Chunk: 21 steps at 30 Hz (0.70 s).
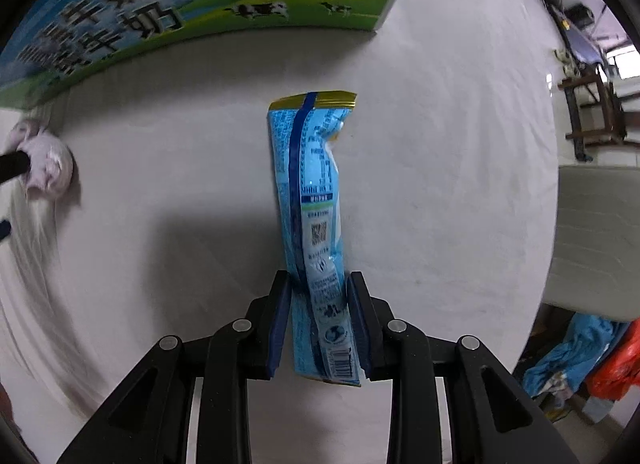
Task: Organize soft objects
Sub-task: 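Grasp the lavender plush with the left tool while the right grasps the blue packet, then carry the plush and blue packet into the box and release both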
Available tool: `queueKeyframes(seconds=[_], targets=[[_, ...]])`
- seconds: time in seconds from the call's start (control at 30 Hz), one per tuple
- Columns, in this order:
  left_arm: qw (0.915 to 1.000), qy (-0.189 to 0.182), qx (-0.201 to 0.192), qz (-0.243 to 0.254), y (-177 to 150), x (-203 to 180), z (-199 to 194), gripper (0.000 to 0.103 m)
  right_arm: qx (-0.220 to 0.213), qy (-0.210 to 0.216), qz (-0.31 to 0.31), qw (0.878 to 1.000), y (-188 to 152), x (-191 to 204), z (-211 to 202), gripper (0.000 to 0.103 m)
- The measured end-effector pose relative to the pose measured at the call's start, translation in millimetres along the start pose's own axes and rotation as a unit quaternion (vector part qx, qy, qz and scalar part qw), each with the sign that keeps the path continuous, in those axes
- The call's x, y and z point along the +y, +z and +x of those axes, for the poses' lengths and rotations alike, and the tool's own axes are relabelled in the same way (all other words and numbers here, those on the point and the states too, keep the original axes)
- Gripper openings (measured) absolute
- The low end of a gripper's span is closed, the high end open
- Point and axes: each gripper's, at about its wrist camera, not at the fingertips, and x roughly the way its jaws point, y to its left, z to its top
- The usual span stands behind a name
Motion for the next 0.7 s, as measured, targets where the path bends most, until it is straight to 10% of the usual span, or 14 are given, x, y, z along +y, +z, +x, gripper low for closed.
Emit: queueKeyframes(seconds=[0.17, 0.4, 0.7], targets=[[0.9999, -0.011, -0.011, 0.007, 11.2, -6.3, 7.0, 0.101, 0.004, -0.009, 0.017, 1.000, 2.4, -8.6, 9.7, 0.031], [0.9944, -0.035, -0.016, 0.098, 12.0, -47.2, 8.2, 0.047, 0.016, -0.005, 0.010, 1.000, 8.5, -13.1, 11.4, 0.024], [0.9837, -0.038, 0.017, 0.175, -23.0, -40.5, -10.7, 0.040, 0.037, 0.034, -0.014, 0.999, -9.1, -8.2, 5.3, 0.019]])
